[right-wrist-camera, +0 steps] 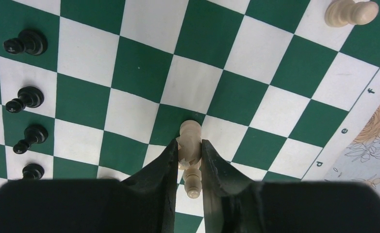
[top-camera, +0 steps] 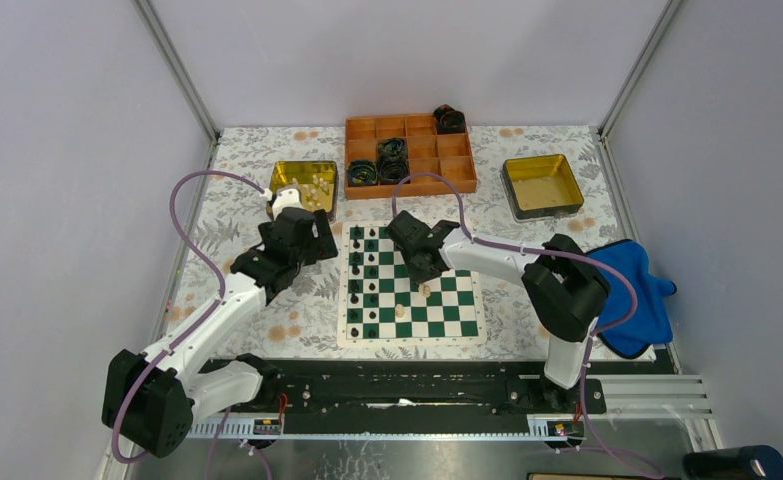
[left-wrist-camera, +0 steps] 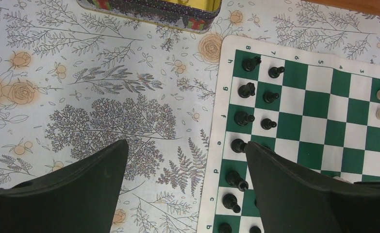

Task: Set up the chess pieces on the board
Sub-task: Pick up the chess piece from the chessboard.

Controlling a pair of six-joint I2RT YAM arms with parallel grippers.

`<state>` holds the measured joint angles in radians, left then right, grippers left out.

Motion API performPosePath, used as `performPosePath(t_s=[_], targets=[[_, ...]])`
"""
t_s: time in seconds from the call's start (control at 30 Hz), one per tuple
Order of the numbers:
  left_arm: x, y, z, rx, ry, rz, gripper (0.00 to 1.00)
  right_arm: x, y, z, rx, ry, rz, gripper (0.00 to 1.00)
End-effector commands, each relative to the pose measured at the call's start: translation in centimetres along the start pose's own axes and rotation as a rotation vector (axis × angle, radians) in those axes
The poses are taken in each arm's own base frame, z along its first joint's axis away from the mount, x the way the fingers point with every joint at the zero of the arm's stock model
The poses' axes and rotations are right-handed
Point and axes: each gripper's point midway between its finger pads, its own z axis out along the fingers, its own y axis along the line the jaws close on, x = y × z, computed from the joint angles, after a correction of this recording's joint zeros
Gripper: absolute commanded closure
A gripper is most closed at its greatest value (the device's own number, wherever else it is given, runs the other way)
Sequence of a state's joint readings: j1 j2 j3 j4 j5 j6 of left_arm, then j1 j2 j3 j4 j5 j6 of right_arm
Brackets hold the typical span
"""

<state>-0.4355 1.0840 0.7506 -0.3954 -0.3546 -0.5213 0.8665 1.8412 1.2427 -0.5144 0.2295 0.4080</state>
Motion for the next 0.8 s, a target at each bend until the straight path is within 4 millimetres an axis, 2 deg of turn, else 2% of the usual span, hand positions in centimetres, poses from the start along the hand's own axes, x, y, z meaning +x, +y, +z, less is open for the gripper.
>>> performPosePath(t_s=[0.0, 0.33, 0.47, 0.57, 0.77], targets=[[-1.0, -0.4, 0.1, 0.025, -0.039, -0.016, 0.01, -2.4, 0.1, -1.5, 0.026, -0.072, -0.002, 0.84], [-1.0, -0.5, 0.2, 0.024, -0.040, -0.025, 0.01, -5.3, 0.1, -3.0, 0.046, -0.134, -0.014, 0.84], [-1.0, -0.4, 0.2, 0.023, -0.041, -0.026, 0.01, -6.4, -0.8, -3.6, 0.064, -0.153, 0.001, 0.84], [-1.0, -0.4, 0.2, 0.020, -0.044, -0.029, 0.01, -7.4, -2.3, -4.1, 0.076, -0.167, 0.031, 0.83], [-1.0, -0.3, 0.3, 0.016, -0.043, -0.031, 0.01, -8.6, -7.0, -4.9, 0.123, -0.169, 0.102, 0.83]])
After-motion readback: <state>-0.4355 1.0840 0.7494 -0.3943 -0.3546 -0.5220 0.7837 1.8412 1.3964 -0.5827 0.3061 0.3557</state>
